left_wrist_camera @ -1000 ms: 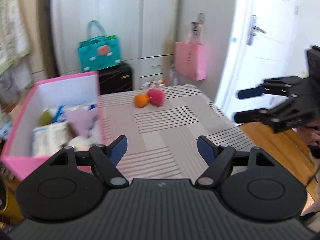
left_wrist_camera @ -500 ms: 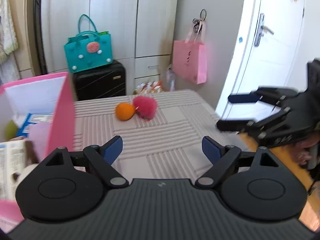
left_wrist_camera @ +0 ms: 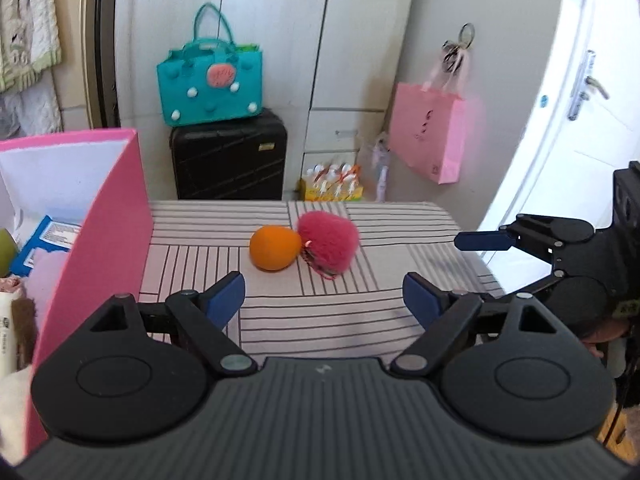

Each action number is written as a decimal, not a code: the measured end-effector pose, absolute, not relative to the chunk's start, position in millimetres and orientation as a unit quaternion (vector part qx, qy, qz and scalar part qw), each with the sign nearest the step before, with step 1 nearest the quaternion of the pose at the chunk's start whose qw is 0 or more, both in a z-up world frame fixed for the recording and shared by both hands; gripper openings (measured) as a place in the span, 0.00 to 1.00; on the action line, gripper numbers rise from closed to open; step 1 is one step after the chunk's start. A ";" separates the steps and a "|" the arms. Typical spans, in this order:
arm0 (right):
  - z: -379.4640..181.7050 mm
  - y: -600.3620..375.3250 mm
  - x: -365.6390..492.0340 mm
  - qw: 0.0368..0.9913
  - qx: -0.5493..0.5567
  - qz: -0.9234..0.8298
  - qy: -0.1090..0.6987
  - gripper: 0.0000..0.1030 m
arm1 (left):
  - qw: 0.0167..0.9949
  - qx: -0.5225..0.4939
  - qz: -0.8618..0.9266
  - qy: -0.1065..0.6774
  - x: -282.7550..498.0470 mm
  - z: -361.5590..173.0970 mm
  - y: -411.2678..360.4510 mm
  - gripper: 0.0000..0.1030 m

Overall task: Organize soft objects
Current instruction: 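Close the right tool on the pink pompom while the left tool closes on the orange ball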

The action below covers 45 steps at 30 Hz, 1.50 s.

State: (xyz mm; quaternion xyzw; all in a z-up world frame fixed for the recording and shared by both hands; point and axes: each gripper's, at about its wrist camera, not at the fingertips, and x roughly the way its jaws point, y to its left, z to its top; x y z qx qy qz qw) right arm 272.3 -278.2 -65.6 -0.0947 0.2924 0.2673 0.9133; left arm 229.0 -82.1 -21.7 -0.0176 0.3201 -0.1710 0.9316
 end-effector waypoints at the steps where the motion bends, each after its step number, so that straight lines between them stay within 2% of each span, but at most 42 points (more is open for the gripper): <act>1: -67.4 -275.1 277.6 0.912 -0.097 0.273 0.291 0.81 | 0.931 -0.020 -0.167 0.325 235.9 -23.7 -82.8 0.81; 9: -83.7 -243.5 315.9 0.893 -0.148 0.310 0.291 0.81 | 0.928 -0.035 -0.131 0.347 277.2 -43.6 -85.7 0.81; 12: -89.8 -238.1 330.2 0.891 -0.138 0.322 0.289 0.81 | 0.931 -0.034 -0.110 0.348 290.2 -50.2 -87.5 0.77; 18: -98.9 -235.4 355.2 0.892 -0.102 0.332 0.290 0.80 | 0.927 -0.053 -0.089 0.360 311.3 -61.5 -83.9 0.77; 20: -101.9 -236.1 361.1 0.889 -0.092 0.336 0.296 0.75 | 0.930 -0.052 -0.083 0.355 314.7 -64.2 -85.1 0.77; 22: -101.7 -239.4 363.7 0.886 -0.078 0.344 0.302 0.54 | 0.934 -0.050 -0.080 0.346 316.9 -67.2 -86.7 0.77; 32: -103.5 -269.3 356.4 0.896 -0.005 0.302 0.326 0.53 | 0.934 -0.031 -0.070 0.350 331.3 -78.1 -92.7 0.77; 41: -102.4 -271.4 348.5 0.895 -0.012 0.297 0.331 0.53 | 0.936 -0.009 -0.055 0.347 336.6 -82.6 -103.0 0.77; 42: -102.8 -272.0 348.0 0.896 -0.011 0.297 0.331 0.53 | 0.933 -0.011 -0.051 0.356 338.5 -84.9 -103.8 0.76; 44: -103.3 -273.8 346.5 0.895 -0.010 0.297 0.332 0.53 | 0.933 0.001 -0.045 0.358 338.6 -87.1 -107.7 0.60; 45: -103.4 -274.7 346.0 0.896 -0.008 0.296 0.332 0.53 | 0.935 0.010 -0.042 0.352 338.1 -87.6 -109.5 0.57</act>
